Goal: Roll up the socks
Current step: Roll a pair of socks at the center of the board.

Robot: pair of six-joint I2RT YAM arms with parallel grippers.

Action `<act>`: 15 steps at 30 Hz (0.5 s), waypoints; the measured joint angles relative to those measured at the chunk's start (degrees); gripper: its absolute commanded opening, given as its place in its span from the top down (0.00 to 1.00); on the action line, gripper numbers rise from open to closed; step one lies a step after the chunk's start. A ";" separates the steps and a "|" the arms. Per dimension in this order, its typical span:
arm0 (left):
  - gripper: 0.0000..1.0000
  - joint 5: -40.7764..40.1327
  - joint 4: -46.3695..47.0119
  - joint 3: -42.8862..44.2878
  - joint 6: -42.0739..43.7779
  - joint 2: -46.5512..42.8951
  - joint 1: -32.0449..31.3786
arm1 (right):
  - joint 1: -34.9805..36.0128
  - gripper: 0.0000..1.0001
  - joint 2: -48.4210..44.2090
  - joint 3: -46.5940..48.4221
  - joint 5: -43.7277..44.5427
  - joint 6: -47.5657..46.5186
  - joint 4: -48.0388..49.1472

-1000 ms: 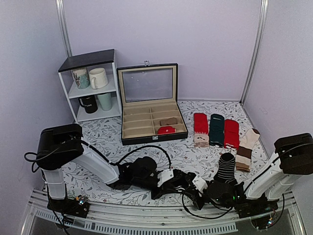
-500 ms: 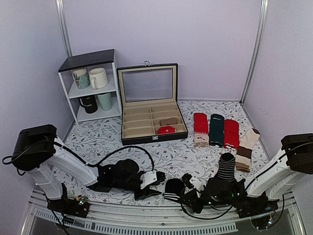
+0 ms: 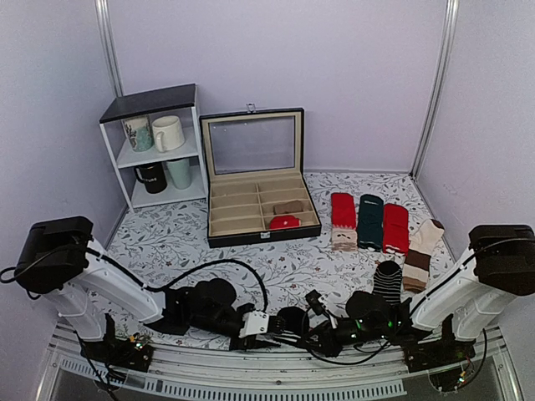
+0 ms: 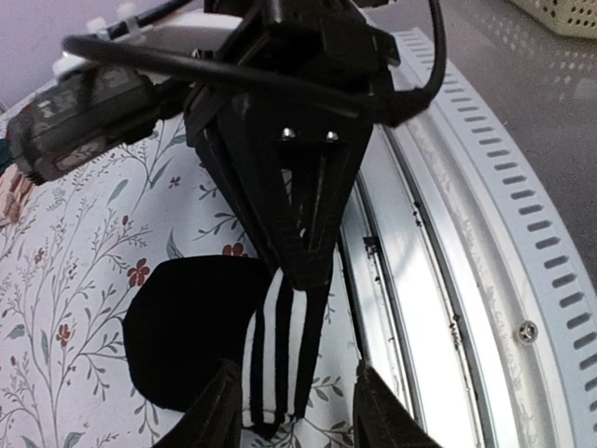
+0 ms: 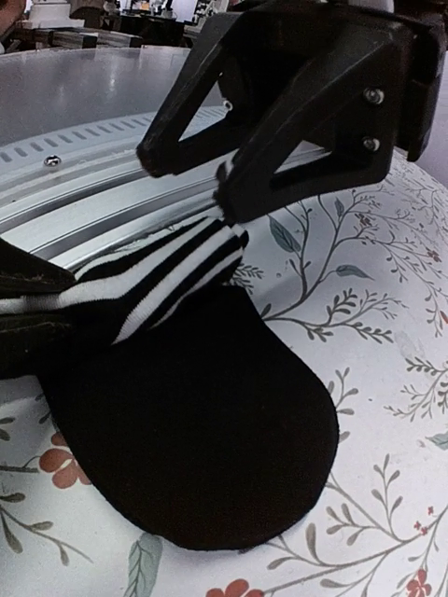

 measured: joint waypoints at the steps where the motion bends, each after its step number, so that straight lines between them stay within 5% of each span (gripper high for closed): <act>1: 0.59 0.17 -0.07 0.37 0.04 0.90 -0.09 | -0.09 0.92 0.28 0.28 -0.37 0.17 0.04; 10: 0.68 -1.18 -0.55 2.56 0.00 5.86 -0.20 | -0.90 0.92 0.87 0.85 -2.25 0.68 0.26; 15: 0.95 -2.14 -1.16 3.65 -0.98 6.97 -0.22 | -1.64 0.92 0.61 0.79 -3.34 0.72 -0.02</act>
